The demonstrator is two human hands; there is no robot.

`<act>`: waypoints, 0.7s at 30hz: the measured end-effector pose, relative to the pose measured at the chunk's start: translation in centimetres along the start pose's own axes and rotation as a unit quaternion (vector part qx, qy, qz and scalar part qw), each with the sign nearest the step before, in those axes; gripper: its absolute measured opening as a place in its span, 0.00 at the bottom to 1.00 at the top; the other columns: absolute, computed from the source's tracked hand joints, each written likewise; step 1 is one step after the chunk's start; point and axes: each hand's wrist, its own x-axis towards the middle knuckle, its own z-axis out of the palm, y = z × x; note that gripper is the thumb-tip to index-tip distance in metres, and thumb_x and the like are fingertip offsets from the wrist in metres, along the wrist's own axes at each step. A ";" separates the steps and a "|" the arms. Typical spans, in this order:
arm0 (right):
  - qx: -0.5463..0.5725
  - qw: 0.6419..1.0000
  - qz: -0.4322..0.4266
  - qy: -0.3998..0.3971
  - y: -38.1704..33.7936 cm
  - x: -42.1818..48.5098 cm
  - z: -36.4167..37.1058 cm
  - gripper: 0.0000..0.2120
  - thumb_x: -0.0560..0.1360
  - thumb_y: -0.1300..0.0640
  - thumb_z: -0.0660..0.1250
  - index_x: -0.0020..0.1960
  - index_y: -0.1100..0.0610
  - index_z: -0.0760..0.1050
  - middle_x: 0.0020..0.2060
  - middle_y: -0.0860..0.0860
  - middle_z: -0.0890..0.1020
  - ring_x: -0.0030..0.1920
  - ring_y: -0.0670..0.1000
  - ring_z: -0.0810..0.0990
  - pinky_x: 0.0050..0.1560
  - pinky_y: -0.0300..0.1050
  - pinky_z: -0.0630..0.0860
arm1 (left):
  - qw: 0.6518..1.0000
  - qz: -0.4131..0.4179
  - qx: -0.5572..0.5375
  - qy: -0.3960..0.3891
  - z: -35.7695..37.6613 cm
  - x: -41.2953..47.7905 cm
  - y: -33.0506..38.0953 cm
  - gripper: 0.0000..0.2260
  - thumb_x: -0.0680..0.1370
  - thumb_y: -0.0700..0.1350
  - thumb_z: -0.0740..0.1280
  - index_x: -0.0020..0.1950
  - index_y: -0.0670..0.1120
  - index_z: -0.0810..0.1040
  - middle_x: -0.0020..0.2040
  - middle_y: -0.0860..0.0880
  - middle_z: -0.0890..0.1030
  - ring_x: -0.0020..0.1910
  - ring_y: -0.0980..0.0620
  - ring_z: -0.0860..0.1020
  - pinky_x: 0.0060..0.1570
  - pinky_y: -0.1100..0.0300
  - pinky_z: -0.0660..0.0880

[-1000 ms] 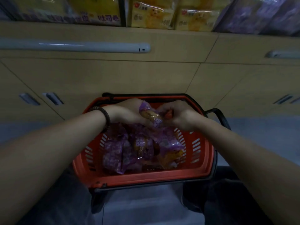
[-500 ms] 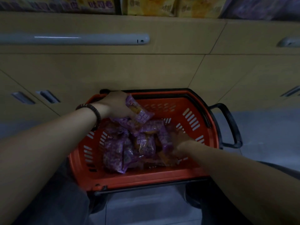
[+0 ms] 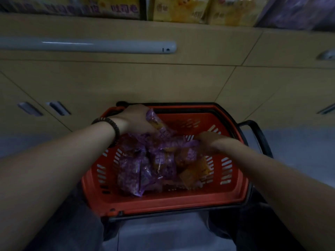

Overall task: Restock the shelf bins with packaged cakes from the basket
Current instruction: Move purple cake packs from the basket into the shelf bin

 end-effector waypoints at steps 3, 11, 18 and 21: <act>0.104 0.993 -0.055 -0.019 0.8 -1.4 -2.1 0.12 0.84 0.47 0.66 0.56 0.55 0.83 0.53 0.55 0.87 0.48 0.52 0.85 0.48 0.46 0.79 | 1.000 0.008 -0.024 -0.003 -0.1 -0.2 -0.2 0.15 0.67 0.62 0.78 0.47 0.55 0.88 0.46 0.54 0.89 0.48 0.52 0.87 0.50 0.51 0.85; 0.402 0.892 -0.202 0.037 3.1 -4.5 -4.1 0.15 0.83 0.52 0.67 0.65 0.61 0.78 0.58 0.65 0.84 0.54 0.61 0.84 0.57 0.62 0.81 | 0.980 -0.020 -0.197 0.023 -1.0 -1.8 0.2 0.07 0.71 0.51 0.83 0.46 0.53 0.89 0.42 0.51 0.89 0.43 0.52 0.87 0.41 0.61 0.82; 0.565 0.792 -0.176 0.153 2.4 -8.3 -5.1 0.11 0.86 0.64 0.61 0.63 0.60 0.80 0.50 0.59 0.88 0.45 0.54 0.86 0.49 0.49 0.84 | 0.915 0.002 -0.398 0.068 0.1 -4.1 3.2 0.25 0.67 0.55 0.84 0.62 0.55 0.84 0.56 0.48 0.88 0.55 0.44 0.87 0.54 0.38 0.84; 0.612 0.751 -0.159 0.192 1.6 -10.2 -5.7 0.14 0.88 0.54 0.59 0.55 0.60 0.81 0.36 0.53 0.85 0.31 0.48 0.83 0.30 0.43 0.80 | 0.864 0.007 -0.502 0.032 0.4 -5.5 6.1 0.16 0.78 0.47 0.77 0.65 0.51 0.81 0.58 0.44 0.88 0.53 0.42 0.87 0.47 0.39 0.84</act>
